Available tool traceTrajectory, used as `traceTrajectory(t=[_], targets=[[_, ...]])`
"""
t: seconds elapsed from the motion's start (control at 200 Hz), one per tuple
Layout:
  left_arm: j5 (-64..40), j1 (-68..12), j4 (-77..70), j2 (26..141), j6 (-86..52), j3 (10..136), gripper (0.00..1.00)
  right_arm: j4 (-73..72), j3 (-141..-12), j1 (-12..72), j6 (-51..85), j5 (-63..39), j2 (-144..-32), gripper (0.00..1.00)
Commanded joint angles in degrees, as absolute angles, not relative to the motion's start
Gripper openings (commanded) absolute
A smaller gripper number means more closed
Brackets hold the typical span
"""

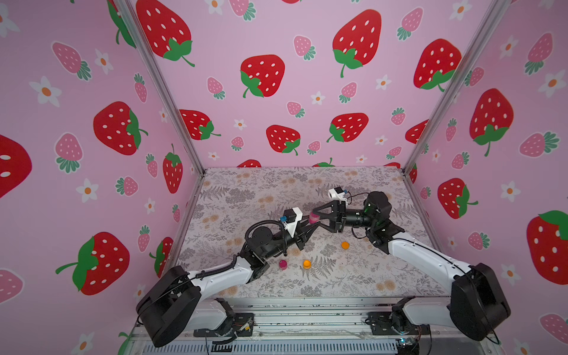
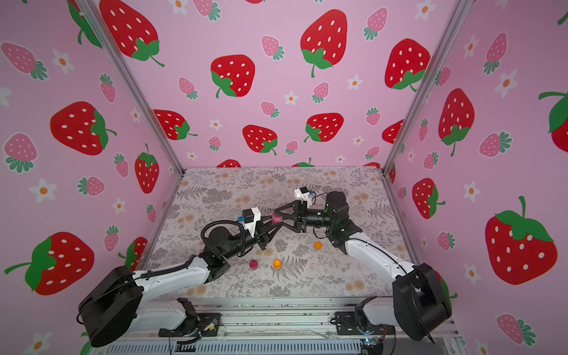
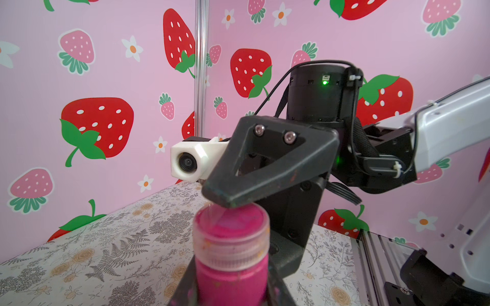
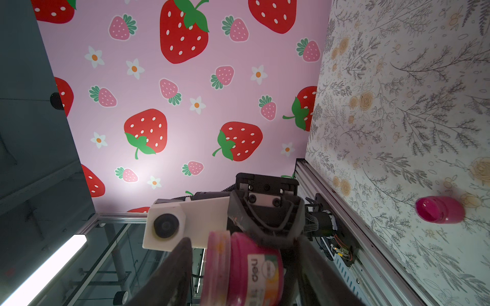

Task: Close the paint jar lid
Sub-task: Close the lid on the paint jar.

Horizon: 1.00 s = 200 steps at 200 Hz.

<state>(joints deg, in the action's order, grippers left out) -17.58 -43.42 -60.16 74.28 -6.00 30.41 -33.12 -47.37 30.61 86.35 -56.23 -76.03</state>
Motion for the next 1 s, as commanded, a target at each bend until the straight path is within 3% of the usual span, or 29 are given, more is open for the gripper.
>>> traceTrajectory(t=[0.0,0.29,0.42,0.585,0.885,0.94,0.996], targets=[[-17.3,-43.7,-61.9,73.4,-5.2,32.1,0.28,-35.9,-47.2,31.0,87.3,-55.8,-75.5,0.59],[-17.5,-43.8,-61.6,73.0,-5.1,31.9,0.28,-35.8,-47.0,31.1,87.3,-55.4,-75.4,0.53],[-17.4,-43.8,-61.4,72.7,-5.1,31.8,0.28,-35.4,-47.3,31.1,87.1,-55.4,-75.4,0.38],[-17.2,-43.7,-61.2,72.5,-4.9,31.8,0.28,-35.0,-47.6,31.4,86.9,-55.3,-75.5,0.32],[-17.4,-43.8,-61.3,72.6,-5.0,32.1,0.28,-34.8,-48.9,32.2,87.6,-55.5,-75.9,0.1],[-17.2,-43.7,-61.3,72.6,-5.0,32.1,0.28,-34.5,-49.1,32.3,87.5,-55.4,-75.7,0.0],[-17.3,-43.7,-61.1,72.6,-5.0,32.2,0.28,-34.0,-49.3,32.4,87.5,-55.4,-75.5,0.0]])
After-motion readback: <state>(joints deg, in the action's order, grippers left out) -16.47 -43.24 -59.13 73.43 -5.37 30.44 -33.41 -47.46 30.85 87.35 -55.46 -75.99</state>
